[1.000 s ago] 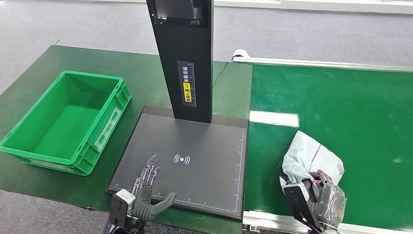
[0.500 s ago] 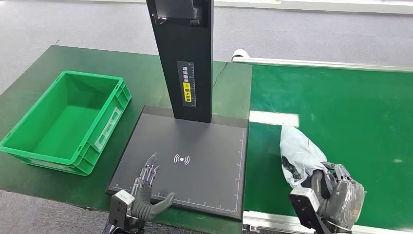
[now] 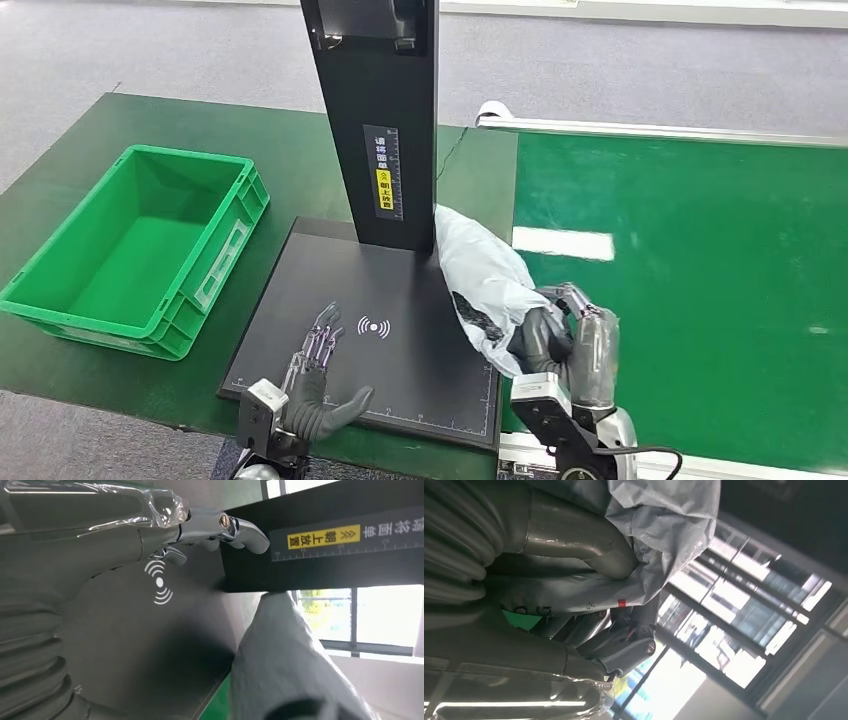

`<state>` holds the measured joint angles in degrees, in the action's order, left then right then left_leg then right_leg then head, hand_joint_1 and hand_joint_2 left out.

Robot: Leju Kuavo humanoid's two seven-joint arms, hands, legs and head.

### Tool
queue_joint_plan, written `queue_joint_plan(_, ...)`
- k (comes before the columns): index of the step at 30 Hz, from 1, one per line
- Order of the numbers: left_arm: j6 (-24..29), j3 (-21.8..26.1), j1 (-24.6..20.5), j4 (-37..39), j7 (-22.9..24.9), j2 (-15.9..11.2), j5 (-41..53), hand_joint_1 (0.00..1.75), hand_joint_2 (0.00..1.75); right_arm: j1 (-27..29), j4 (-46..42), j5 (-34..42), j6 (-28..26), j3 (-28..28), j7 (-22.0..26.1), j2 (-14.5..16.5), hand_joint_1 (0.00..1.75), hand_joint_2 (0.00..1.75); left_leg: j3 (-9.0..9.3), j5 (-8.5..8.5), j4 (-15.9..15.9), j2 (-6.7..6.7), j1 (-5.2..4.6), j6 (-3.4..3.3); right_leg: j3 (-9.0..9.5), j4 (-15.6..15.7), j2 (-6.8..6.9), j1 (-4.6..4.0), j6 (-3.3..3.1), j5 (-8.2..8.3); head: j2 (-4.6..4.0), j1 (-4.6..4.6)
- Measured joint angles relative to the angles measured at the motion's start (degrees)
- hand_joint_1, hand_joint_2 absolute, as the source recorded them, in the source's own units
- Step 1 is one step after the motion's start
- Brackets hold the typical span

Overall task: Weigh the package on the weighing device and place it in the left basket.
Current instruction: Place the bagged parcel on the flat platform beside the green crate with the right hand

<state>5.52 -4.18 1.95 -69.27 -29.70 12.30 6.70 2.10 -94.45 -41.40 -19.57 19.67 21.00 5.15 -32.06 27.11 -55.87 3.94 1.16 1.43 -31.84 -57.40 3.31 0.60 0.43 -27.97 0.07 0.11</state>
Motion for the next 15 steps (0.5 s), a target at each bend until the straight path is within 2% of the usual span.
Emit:
queue_joint_plan(6,0.6,-1.2,-1.1,1.2,-0.4,-0.5,-0.6,0.00,1.75,-2.8,5.4,2.4,2.8,3.9,0.0,0.1,1.75,1.75,-0.01,0.00,0.0,0.01,0.00,0.00,-0.01,0.0,-0.01,-0.01,0.00,0.00,0.00,0.00)
queue_joint_plan(11,0.8,-2.1,-2.3,2.0,-0.3,-0.7,-1.1,0.00,1.75,-5.3,12.5,5.5,5.4,7.2,0.1,2.2,1.75,1.75,0.00,-0.01,0.0,-0.01,0.01,0.00,0.00,0.0,0.00,-0.01,0.00,0.00,0.00,-0.01)
queue_joint_plan(15,0.8,-2.8,-3.0,2.7,0.0,-1.1,-1.3,0.00,1.75,-6.7,18.2,11.7,9.9,8.3,0.8,3.5,1.75,1.75,-0.01,-0.01,0.0,0.01,0.00,0.01,-0.01,0.0,0.00,-0.01,0.00,0.00,0.00,0.00)
